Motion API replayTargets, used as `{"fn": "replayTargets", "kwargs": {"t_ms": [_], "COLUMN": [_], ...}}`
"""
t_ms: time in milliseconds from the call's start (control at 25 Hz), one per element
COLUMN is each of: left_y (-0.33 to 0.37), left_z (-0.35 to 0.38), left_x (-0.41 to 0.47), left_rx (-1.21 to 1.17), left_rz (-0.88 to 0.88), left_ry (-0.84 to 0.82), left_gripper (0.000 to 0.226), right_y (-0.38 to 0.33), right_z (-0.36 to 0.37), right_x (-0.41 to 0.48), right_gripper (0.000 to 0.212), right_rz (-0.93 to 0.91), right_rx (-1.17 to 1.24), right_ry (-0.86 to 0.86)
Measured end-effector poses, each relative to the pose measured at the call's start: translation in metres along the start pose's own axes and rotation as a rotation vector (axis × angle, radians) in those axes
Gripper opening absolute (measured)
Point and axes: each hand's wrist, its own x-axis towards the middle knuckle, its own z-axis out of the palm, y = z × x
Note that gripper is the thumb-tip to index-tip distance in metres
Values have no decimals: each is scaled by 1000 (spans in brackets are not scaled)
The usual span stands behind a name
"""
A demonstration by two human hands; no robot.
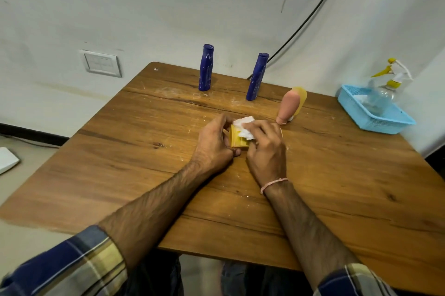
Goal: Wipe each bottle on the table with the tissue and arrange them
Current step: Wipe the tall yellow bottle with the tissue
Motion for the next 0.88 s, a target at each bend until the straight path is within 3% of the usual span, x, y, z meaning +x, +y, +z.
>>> {"fn": "replayTargets", "kwargs": {"t_ms": [80, 240, 400, 520, 560, 680, 720, 840, 880], "left_y": [1, -1, 1, 0, 0, 1, 1, -1, -1], "left_z": [0, 2, 1, 0, 1, 1, 0, -1, -1], "left_x": [0, 1, -1, -3, -3, -2, -3, -2, -3], "left_rx": [33, 11, 2, -44, -34, 18, 20, 0, -3], "left_rz": [-6, 14, -44, -13, -17, -71, -79, -48, -56], "left_ry": [-14, 22, -1, 9, 12, 9, 5, 11, 4], "left_gripper": [63, 56, 60, 51, 51, 59, 58, 51, 52], "right_y": [4, -8, -3, -11, -10, 1, 0, -7, -3], "right_z": [-3, -1, -6, -6, -9, -17, -18, -17, -19], "right_x": [2, -10, -7, -18, -19, -15, -15, -25, -25], "right_gripper": [48, 50, 46, 45, 45, 44, 44, 44, 43], "right_rz": [173, -191, 129, -183, -194, 139, 125, -177, -147], "right_rx": [-16, 9, -8, 11, -1, -32, -26, -1, -35], "right_ry": [65, -61, 17, -96, -104, -7, -16, -133, -130]}}
